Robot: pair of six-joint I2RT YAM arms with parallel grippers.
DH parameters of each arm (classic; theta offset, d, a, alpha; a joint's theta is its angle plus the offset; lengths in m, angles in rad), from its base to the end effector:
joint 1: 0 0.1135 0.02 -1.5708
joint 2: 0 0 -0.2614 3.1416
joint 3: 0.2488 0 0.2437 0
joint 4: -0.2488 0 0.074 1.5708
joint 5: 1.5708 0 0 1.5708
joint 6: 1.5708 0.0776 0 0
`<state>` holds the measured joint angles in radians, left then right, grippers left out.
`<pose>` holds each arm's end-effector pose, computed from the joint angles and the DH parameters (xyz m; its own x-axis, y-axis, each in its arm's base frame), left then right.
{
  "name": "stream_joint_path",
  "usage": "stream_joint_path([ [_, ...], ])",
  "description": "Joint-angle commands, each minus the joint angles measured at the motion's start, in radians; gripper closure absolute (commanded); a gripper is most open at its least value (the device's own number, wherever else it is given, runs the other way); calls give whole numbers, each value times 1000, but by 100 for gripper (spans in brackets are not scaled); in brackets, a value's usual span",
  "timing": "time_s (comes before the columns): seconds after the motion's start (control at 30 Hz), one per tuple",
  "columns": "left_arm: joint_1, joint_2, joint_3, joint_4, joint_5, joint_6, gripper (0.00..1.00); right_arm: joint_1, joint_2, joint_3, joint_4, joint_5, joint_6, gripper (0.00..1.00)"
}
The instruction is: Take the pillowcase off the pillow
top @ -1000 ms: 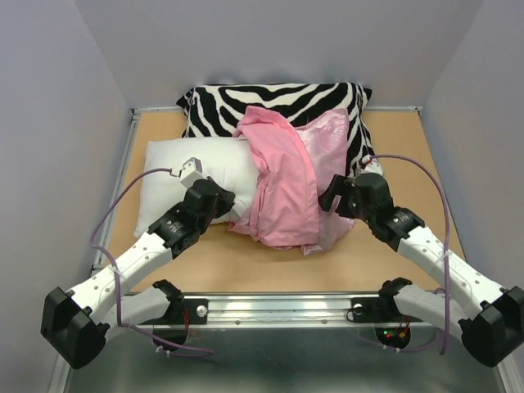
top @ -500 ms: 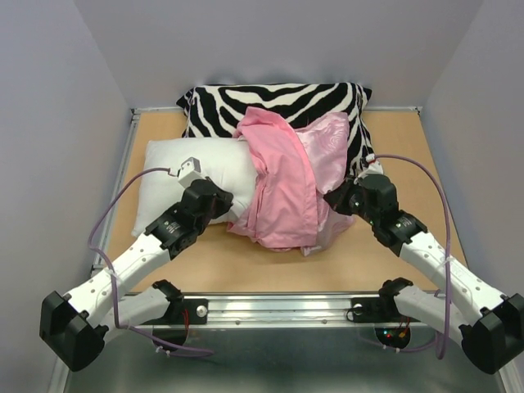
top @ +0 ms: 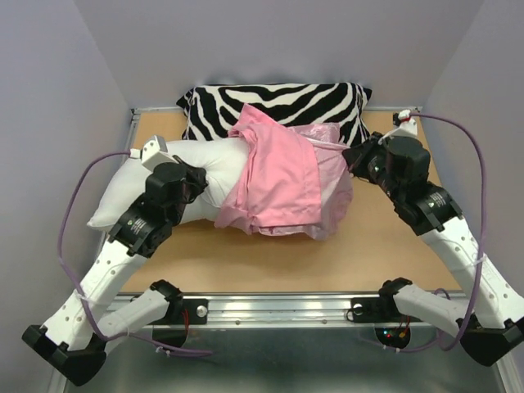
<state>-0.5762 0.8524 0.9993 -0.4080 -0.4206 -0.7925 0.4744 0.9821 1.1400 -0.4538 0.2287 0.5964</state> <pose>0.1957 -0.0893 0.3668 -0.2706 -0.5994 -0.7533 -0.0372 0.7885 -0.6140 0.2231 0.0948 0.3837 -0.3562 0.4321 -0.8285 -0.0628 0.8736 0.4826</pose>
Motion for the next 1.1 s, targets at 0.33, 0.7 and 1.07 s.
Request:
stream_joint_path([
  [0.33, 246, -43, 263, 95, -60, 139, 100, -26, 108, 451, -261, 305, -115, 99],
  [0.7, 748, 83, 292, 155, 383, 171, 100, -315, 219, 526, -293, -40, -113, 100],
  [1.07, 918, 169, 249, 218, 591, 161, 100, -618, 262, 560, -301, -311, -81, 99],
])
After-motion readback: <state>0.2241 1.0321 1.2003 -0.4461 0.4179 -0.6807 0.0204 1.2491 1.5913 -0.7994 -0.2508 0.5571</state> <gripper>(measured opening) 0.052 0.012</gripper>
